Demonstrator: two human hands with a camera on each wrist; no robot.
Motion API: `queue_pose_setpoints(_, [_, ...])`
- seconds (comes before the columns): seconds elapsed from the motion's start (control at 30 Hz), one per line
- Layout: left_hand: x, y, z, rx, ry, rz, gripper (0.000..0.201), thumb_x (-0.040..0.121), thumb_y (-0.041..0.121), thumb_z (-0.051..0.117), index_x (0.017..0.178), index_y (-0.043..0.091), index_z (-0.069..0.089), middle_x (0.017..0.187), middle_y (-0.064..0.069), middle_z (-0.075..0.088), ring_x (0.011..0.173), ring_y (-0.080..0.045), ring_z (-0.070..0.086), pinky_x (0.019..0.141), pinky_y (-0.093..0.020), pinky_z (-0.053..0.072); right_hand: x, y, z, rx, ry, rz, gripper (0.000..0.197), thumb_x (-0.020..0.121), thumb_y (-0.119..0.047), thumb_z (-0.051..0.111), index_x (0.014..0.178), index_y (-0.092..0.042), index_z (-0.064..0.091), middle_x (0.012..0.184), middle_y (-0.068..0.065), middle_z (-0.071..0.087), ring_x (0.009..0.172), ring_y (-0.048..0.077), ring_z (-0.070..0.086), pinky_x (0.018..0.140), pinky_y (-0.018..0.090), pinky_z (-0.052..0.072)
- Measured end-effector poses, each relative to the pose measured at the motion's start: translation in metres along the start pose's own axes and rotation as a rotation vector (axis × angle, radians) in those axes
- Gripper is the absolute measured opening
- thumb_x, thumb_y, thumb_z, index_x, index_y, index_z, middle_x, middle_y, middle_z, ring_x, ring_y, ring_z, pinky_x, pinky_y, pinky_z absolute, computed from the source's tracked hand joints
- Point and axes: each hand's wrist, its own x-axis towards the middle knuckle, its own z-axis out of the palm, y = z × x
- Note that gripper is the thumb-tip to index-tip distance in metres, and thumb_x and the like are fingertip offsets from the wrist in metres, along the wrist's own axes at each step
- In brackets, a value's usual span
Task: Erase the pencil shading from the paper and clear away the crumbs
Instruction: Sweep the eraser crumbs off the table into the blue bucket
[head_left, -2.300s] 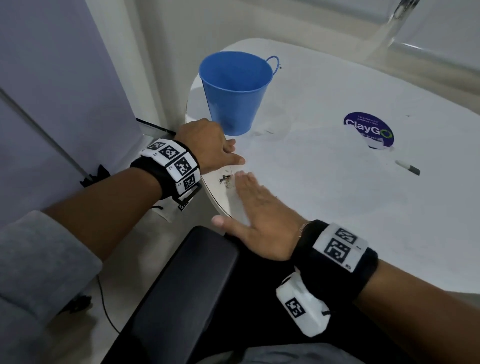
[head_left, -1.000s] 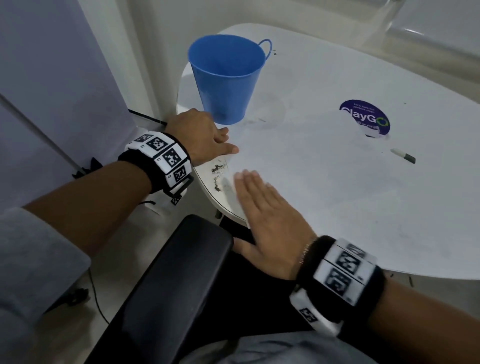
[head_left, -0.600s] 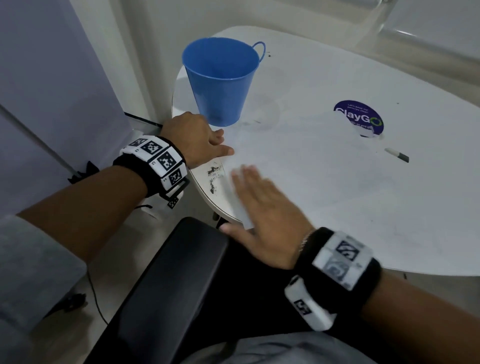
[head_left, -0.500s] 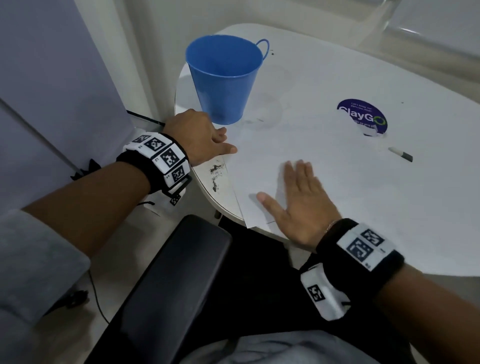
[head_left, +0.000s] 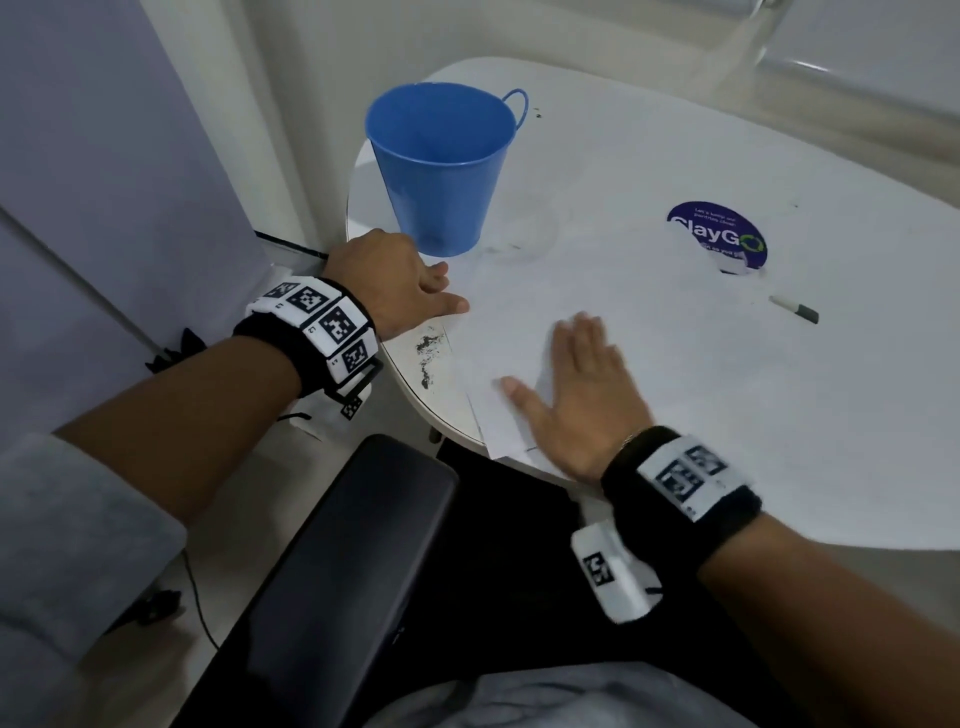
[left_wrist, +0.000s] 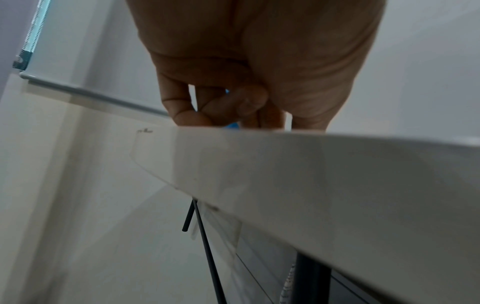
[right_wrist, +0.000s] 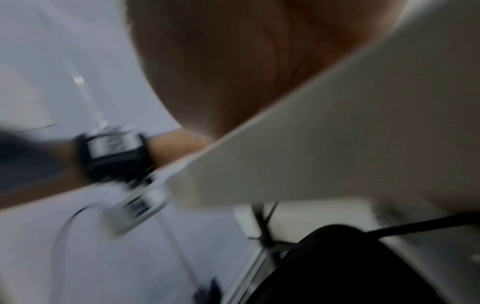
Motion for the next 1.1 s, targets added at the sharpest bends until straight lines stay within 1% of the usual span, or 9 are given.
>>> queue_pose_setpoints(0.17, [-0.002,0.001,-0.001,0.021,0.015,0.002,0.051,0.081,0.071,0.067,0.114,0.034,0.076,0.123,0.019,0.069,0.117,-0.012,0.062,0.086,-0.025,0.043,-0.021,-0.040,0.012,-0.007,-0.043,-0.426,0.086,0.089,-0.067,0.002,0.157,-0.015,-0.005,0.164,0.003,-0.014,0.150,0.013,-0.019,0.122,0.032,-0.010])
queue_pose_setpoints(0.27, [-0.002,0.001,-0.001,-0.005,0.016,-0.016,0.050,0.081,0.071,0.067,0.114,0.035,0.076,0.125,0.021,0.067,0.120,-0.010,0.060,0.087,-0.024,0.040,-0.018,-0.002,-0.002,0.084,0.026,-0.243,0.090,0.091,-0.074,0.005,0.158,-0.014,-0.001,0.165,0.002,-0.011,0.150,0.012,-0.016,0.120,0.028,-0.009])
queue_pose_setpoints(0.37, [-0.002,0.001,0.000,0.008,-0.002,-0.014,0.053,0.081,0.072,0.065,0.117,0.035,0.075,0.128,0.020,0.066,0.121,-0.011,0.059,0.090,-0.025,0.042,-0.006,0.058,-0.019,0.162,0.036,0.101,0.094,0.087,-0.072,0.011,0.157,-0.010,-0.001,0.165,0.008,-0.010,0.151,0.018,-0.014,0.123,0.036,-0.006])
queue_pose_setpoints(0.47, [-0.001,0.001,-0.002,0.026,-0.012,-0.007,0.054,0.082,0.072,0.064,0.119,0.034,0.074,0.128,0.019,0.066,0.121,-0.012,0.059,0.093,-0.027,0.044,0.005,0.079,-0.028,0.220,-0.001,0.230,0.096,0.088,-0.075,0.011,0.157,-0.010,-0.003,0.165,0.009,-0.013,0.151,0.018,-0.016,0.123,0.041,-0.005])
queue_pose_setpoints(0.6, [0.000,0.002,-0.002,0.037,0.002,-0.012,0.052,0.081,0.072,0.065,0.117,0.035,0.075,0.125,0.018,0.068,0.118,-0.013,0.061,0.091,-0.028,0.044,-0.005,0.021,-0.015,0.070,-0.041,-0.074,0.107,0.081,-0.082,0.011,0.153,-0.002,0.012,0.163,0.018,0.004,0.152,0.024,-0.003,0.122,0.042,0.007])
queue_pose_setpoints(0.73, [0.000,0.000,0.000,0.017,0.001,-0.022,0.051,0.080,0.073,0.066,0.115,0.036,0.076,0.122,0.019,0.069,0.117,-0.011,0.061,0.091,-0.028,0.047,-0.040,-0.038,0.005,-0.007,-0.188,-0.423,0.083,0.101,-0.053,0.034,0.156,-0.011,-0.010,0.163,0.005,-0.020,0.149,0.015,-0.021,0.123,0.036,-0.006])
queue_pose_setpoints(0.9, [-0.002,0.001,0.000,0.015,0.010,-0.011,0.053,0.080,0.073,0.065,0.117,0.036,0.075,0.125,0.019,0.068,0.118,-0.010,0.061,0.094,-0.029,0.050,-0.021,-0.024,0.001,-0.023,-0.106,-0.297,0.081,0.100,-0.059,0.025,0.156,-0.012,-0.010,0.163,0.005,-0.019,0.149,0.015,-0.020,0.122,0.033,-0.009])
queue_pose_setpoints(1.0, [-0.002,0.000,0.000,0.004,0.019,-0.012,0.053,0.080,0.073,0.065,0.115,0.035,0.076,0.124,0.020,0.069,0.117,-0.009,0.061,0.091,-0.027,0.049,-0.022,-0.033,0.006,-0.095,-0.154,-0.401,0.088,0.090,-0.068,0.010,0.156,-0.013,-0.009,0.163,0.004,-0.019,0.149,0.014,-0.020,0.123,0.035,-0.008])
queue_pose_setpoints(1.1, [-0.003,0.000,0.000,0.007,0.020,-0.001,0.053,0.080,0.074,0.065,0.116,0.036,0.075,0.124,0.020,0.068,0.117,-0.009,0.061,0.091,-0.028,0.049,-0.019,-0.039,-0.003,-0.041,-0.176,-0.397,0.083,0.098,-0.062,0.024,0.157,-0.013,-0.009,0.164,0.003,-0.018,0.150,0.013,-0.018,0.123,0.035,-0.006])
